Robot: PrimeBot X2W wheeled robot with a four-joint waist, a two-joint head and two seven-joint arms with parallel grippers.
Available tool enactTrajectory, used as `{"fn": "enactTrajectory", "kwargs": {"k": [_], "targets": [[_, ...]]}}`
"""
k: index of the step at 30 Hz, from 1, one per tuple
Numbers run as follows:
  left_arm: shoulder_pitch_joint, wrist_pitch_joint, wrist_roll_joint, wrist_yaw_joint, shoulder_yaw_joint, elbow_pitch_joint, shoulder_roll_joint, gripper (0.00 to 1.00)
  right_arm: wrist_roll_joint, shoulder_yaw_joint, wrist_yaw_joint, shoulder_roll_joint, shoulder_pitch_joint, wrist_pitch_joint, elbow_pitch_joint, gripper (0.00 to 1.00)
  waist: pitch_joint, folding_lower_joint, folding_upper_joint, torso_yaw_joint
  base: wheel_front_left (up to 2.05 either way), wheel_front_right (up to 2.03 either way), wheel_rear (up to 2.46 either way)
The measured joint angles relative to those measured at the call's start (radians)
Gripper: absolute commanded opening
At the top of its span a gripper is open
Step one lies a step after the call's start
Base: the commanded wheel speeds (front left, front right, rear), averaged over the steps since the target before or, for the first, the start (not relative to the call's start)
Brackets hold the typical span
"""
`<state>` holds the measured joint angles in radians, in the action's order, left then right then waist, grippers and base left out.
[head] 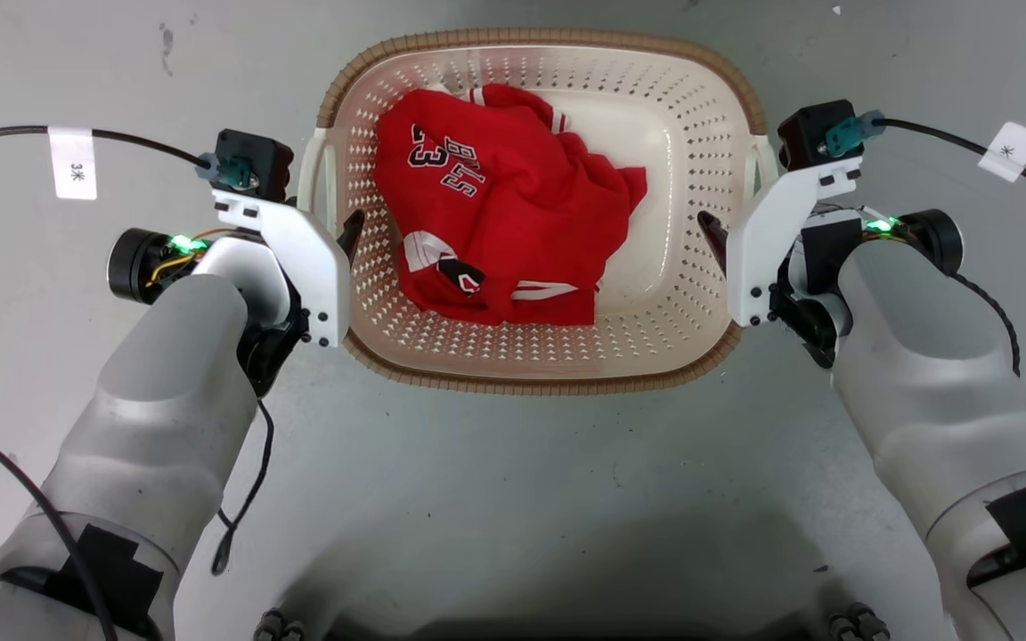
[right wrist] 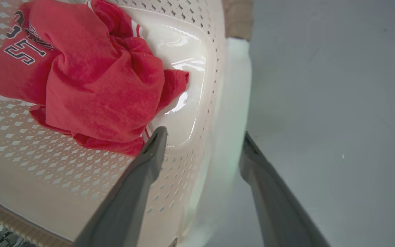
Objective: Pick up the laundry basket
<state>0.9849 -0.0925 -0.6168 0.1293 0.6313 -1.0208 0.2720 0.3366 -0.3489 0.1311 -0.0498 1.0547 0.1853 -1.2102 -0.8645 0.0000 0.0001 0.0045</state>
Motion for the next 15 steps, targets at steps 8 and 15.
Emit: {"fn": "enactTrajectory", "kwargs": {"k": [8,15], "targets": [[0.029,-0.006,-0.075,0.000,0.071,-0.017,-0.014,0.91,0.007,-0.004,0.000,0.000,0.036,-0.006,-0.042,1.00,-0.019,0.0000,0.0000,0.017,0.00,0.00,0.00],[0.045,-0.005,-0.142,0.000,0.114,-0.022,-0.016,0.00,0.026,-0.030,-0.003,-0.011,0.036,0.008,-0.055,0.00,-0.028,0.0000,0.0000,0.027,0.00,0.00,0.00]]}}
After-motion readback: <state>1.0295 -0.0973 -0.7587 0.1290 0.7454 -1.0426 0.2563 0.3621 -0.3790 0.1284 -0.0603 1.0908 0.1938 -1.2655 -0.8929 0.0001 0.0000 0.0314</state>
